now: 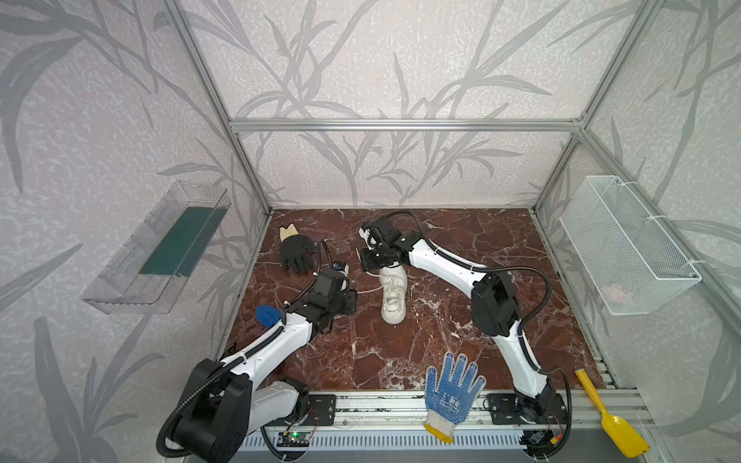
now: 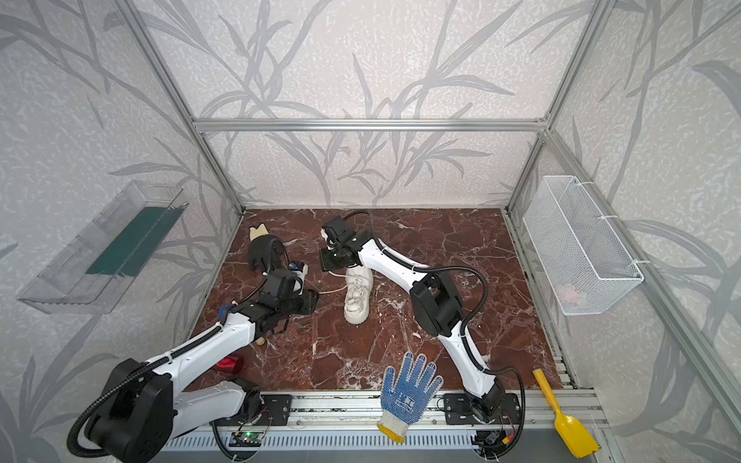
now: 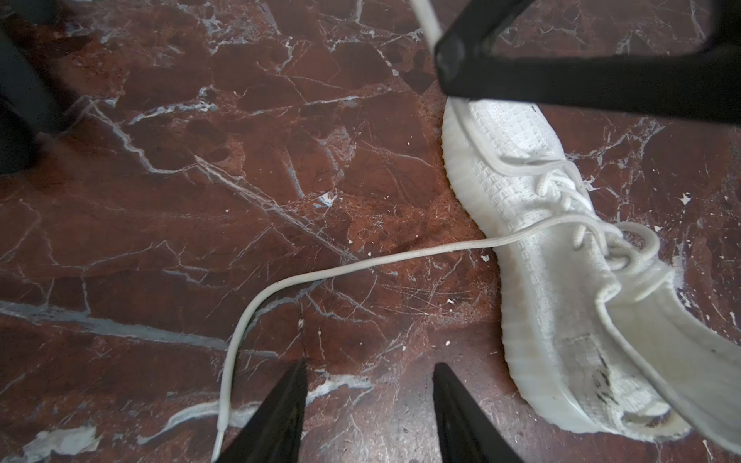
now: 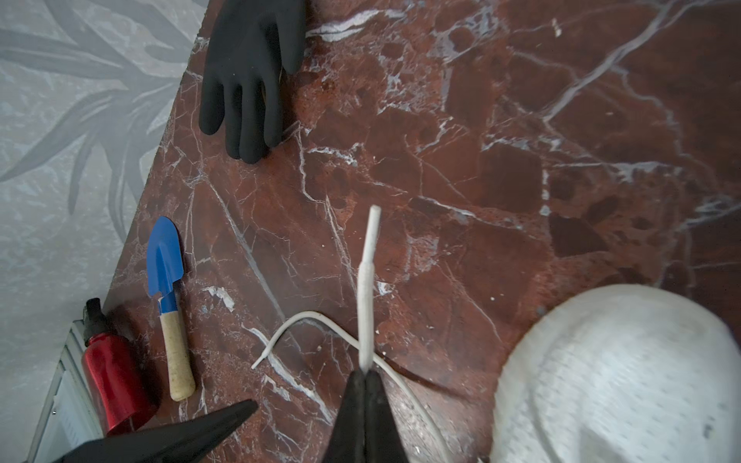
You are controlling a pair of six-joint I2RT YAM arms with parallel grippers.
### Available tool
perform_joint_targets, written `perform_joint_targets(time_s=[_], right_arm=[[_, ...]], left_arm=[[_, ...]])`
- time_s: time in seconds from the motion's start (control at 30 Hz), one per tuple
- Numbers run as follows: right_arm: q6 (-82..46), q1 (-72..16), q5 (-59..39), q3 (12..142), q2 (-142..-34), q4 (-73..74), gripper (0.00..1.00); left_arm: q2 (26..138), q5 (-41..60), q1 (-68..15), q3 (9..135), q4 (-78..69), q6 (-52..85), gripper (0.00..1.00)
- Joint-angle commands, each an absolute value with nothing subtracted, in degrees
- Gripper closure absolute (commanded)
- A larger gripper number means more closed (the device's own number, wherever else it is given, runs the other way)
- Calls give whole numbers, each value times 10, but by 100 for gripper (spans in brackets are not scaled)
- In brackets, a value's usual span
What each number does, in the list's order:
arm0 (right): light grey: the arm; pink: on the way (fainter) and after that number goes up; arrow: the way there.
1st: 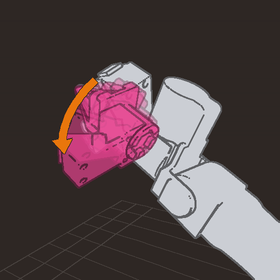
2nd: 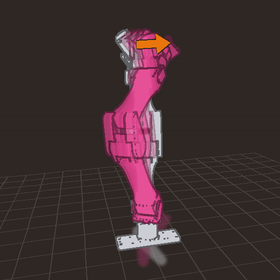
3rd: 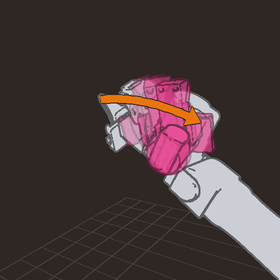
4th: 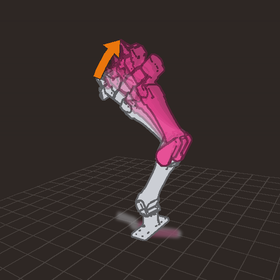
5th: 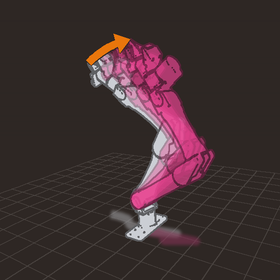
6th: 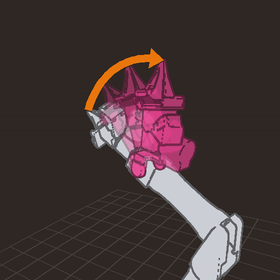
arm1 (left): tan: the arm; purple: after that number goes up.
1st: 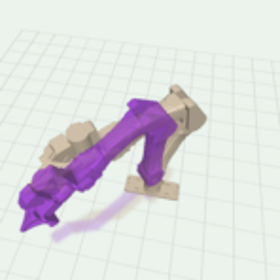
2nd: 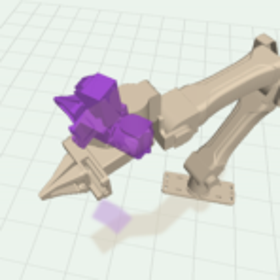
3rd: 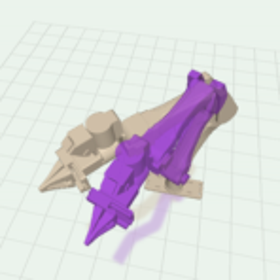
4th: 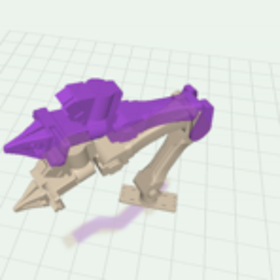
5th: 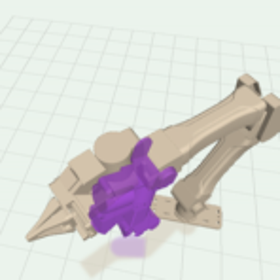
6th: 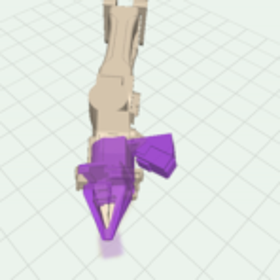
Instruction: Tie the shoes
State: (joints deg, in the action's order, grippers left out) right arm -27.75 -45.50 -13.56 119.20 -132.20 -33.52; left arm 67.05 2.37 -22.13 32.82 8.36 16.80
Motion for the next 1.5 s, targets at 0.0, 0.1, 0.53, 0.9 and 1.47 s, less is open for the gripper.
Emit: perform_joint_targets(time_s=[0.0, 0.1, 0.53, 0.9, 1.47], right_arm=[[-302, -463, -153, 1226, -1347, -353, 100], [-312, -466, -163, 1250, -1372, -351, 100], [-360, -466, -189, 1340, -1451, -345, 100], [-369, -465, -185, 1404, -1502, -377, 94], [-341, -432, -219, 1342, -1408, -378, 45]], left_arm=[[660, 10, -222, 318, 84, 187, 47], [653, 11, -222, 312, 77, 199, 47], [636, 9, -222, 291, 66, 219, 47], [635, 10, -222, 293, 66, 224, 47], [663, 85, -222, 279, -1, 183, 43]])
